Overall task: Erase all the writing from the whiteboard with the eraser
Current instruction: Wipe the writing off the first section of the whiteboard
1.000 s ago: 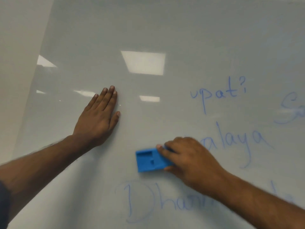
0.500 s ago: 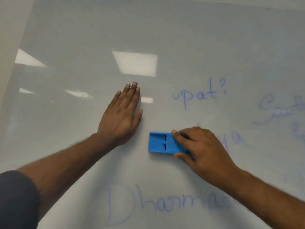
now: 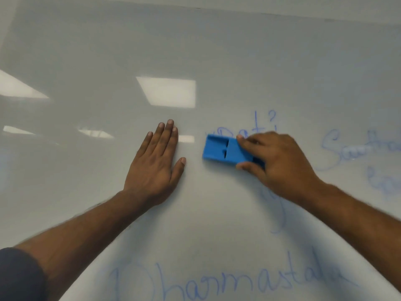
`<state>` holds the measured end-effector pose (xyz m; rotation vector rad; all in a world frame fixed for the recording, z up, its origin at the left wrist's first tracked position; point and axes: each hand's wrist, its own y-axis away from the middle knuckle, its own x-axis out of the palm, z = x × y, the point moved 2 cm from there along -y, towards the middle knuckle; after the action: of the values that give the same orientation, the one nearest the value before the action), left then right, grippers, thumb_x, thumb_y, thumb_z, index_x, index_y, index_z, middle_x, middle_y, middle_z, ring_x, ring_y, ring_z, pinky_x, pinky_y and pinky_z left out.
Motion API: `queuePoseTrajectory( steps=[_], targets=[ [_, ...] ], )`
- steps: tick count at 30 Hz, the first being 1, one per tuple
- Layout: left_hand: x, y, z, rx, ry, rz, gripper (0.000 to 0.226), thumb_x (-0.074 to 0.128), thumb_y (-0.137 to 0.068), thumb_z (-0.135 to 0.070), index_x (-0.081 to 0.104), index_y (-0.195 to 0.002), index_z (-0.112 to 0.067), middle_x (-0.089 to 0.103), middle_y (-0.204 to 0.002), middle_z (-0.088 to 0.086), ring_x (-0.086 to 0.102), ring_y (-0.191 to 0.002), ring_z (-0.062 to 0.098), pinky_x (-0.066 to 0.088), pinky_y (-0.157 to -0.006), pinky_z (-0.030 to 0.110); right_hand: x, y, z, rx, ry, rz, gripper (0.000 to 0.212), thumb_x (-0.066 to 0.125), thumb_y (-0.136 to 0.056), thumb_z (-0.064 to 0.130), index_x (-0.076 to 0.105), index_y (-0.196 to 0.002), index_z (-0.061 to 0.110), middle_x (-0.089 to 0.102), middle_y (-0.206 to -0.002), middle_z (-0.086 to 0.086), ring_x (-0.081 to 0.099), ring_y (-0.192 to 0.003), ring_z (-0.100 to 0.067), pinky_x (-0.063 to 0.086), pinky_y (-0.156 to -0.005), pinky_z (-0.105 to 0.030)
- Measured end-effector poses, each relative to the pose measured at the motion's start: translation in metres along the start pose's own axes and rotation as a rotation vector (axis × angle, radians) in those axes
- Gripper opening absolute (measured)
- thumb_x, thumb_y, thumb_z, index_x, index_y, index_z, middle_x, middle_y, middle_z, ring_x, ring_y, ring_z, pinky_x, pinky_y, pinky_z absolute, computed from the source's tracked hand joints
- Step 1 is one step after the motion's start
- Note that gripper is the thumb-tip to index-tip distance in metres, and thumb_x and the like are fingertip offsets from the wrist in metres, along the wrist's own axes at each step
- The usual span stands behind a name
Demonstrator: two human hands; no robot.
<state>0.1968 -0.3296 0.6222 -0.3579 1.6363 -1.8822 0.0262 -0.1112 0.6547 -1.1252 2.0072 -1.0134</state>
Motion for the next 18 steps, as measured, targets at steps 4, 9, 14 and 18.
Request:
queuePoseTrajectory(
  steps=[4, 9, 14, 18],
  targets=[
    [0.000, 0.001, -0.001, 0.001, -0.016, 0.003, 0.072, 0.012, -0.102, -0.052, 0.000, -0.161, -0.013, -0.007, -0.169, 0.001, -0.008, -0.156, 0.014, -0.002, -0.126, 0.034, 0.003, -0.041, -0.008, 0.229, -0.167, -0.107, 0.057, 0.062, -0.083, 0.050, 0.060, -0.130, 0.016, 0.065, -0.104, -0.001, 0.055, -0.090, -0.023, 0.038, -0.079, -0.033],
    [0.001, 0.001, -0.001, 0.002, -0.012, -0.008, 0.070, 0.012, -0.103, -0.051, 0.001, -0.160, -0.013, -0.006, -0.169, 0.000, -0.008, -0.155, 0.012, -0.004, -0.125, 0.032, 0.017, -0.021, 0.039, 0.040, -0.037, -0.035, 0.061, 0.052, -0.086, 0.046, 0.052, -0.135, 0.010, 0.062, -0.110, -0.004, 0.055, -0.087, -0.027, 0.042, -0.071, -0.036],
    [0.002, 0.002, 0.000, 0.008, -0.018, -0.014, 0.069, 0.014, -0.103, -0.050, 0.003, -0.161, -0.013, -0.004, -0.169, 0.001, -0.006, -0.156, 0.013, -0.003, -0.125, 0.032, 0.016, -0.020, 0.020, -0.026, 0.066, -0.009, 0.065, 0.042, -0.089, 0.051, 0.047, -0.139, 0.010, 0.061, -0.104, -0.007, 0.058, -0.081, -0.029, 0.043, -0.065, -0.035],
    [0.001, 0.003, -0.001, 0.012, -0.020, -0.025, 0.069, 0.017, -0.104, -0.049, 0.005, -0.161, -0.012, -0.002, -0.169, 0.001, -0.005, -0.156, 0.014, -0.002, -0.126, 0.032, 0.006, -0.030, -0.024, 0.325, 0.032, -0.170, 0.063, 0.053, -0.091, 0.049, 0.044, -0.141, 0.012, 0.054, -0.096, -0.011, 0.054, -0.073, -0.029, 0.042, -0.060, -0.034]
  ],
)
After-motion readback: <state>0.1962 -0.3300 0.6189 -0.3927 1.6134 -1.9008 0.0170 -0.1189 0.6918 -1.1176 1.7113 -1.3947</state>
